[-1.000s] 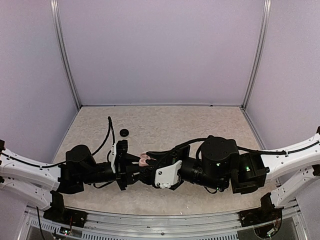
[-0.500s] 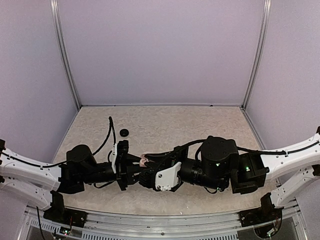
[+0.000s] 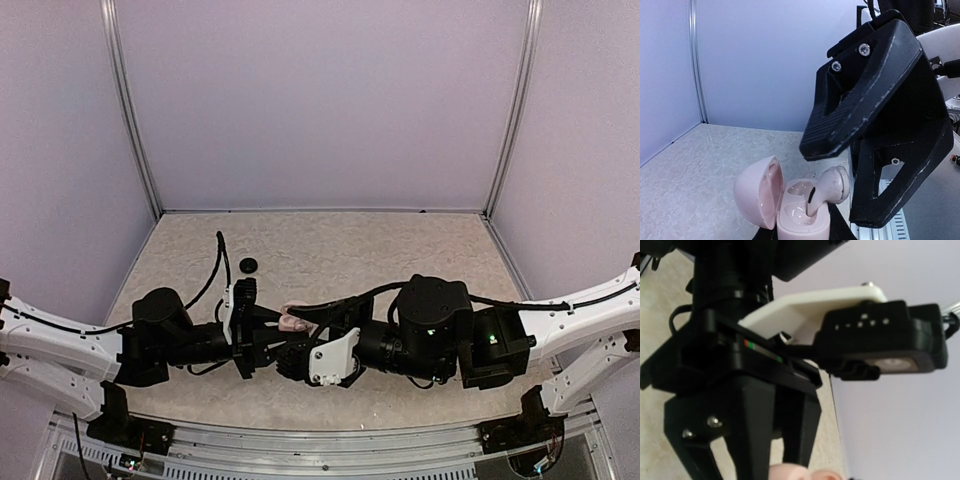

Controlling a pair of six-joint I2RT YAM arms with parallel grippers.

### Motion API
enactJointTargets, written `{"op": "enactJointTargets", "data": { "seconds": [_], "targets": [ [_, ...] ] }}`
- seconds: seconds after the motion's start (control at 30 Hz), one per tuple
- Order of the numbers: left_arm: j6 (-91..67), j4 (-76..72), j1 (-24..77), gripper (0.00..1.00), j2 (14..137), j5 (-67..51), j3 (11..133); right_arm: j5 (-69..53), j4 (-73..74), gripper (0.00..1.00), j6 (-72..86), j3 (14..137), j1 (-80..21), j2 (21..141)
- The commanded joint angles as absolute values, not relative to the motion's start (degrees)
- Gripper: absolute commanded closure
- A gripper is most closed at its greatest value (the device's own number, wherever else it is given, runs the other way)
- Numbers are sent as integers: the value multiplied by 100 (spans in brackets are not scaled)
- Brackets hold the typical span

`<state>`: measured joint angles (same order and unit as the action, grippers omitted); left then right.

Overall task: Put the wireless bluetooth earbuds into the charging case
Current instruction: Place the left earbud in the left side groove of the charging case, then adjust the left earbud in the left side groove of the charging case.

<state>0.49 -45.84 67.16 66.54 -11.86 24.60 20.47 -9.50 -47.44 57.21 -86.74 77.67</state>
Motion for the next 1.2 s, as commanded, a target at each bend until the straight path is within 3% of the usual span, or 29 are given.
{"op": "enactJointTargets", "data": {
  "seconds": [0.0,0.23,0.7,1.17],
  "targets": [
    [149,-4772,6680,91,6626,-1289,2635,1972,-1005,55,-4631,5680,-8726,7724],
    [52,-4922,6614,91,6619,-1471,2551,1528,-885,40,-4260,5706,-8725,7371],
    [164,-5083,6224,88,6613,-3278,2537,252,196,9,-2928,6017,-8063,6658],
    [276,-4896,6274,88,6768,-3310,2742,-461,770,0,-2688,6556,-7850,7163]
  ]
}}
